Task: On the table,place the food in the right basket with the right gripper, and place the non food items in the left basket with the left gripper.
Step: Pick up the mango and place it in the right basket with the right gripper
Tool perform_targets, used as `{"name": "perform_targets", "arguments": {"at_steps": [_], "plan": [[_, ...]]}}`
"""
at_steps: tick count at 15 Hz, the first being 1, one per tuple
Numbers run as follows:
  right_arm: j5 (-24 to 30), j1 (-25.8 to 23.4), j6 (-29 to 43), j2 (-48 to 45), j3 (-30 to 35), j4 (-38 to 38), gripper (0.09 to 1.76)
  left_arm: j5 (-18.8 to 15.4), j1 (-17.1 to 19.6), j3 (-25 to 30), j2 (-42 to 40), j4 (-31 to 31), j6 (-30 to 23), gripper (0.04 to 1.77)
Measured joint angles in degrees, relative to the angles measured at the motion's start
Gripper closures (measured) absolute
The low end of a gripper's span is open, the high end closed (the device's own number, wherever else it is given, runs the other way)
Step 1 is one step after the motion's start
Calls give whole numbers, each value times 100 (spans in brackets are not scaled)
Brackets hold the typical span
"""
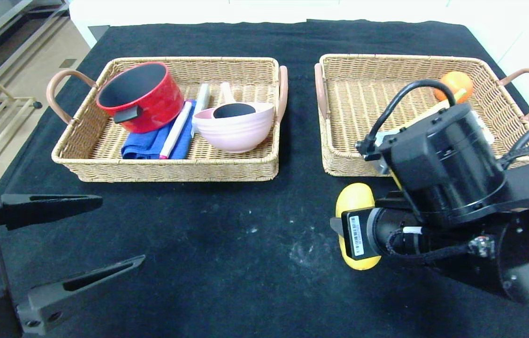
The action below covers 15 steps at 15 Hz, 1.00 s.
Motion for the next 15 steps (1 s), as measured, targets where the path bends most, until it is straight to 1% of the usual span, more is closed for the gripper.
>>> {"name": "perform_targets", "arguments": {"at_steps": [3,5,7,10,15], "plan": [[317,-201,-568,-355,-190,-40,87,0,0,2,-2,-2,0,9],[579,-438,-931,-518,-358,-212,87,0,0,2,-4,-2,0,9],[728,-680,-1200,-614,-538,-462,87,-6,0,2,-4,0,0,9],[1091,-1125,-1417,-611,-901,-684,87,-9,0,2,-9,-5,0,9],[1601,-1853,-1449,-341,-1693,-741,88,-20,-21,11,-13,-5,9,9]]}}
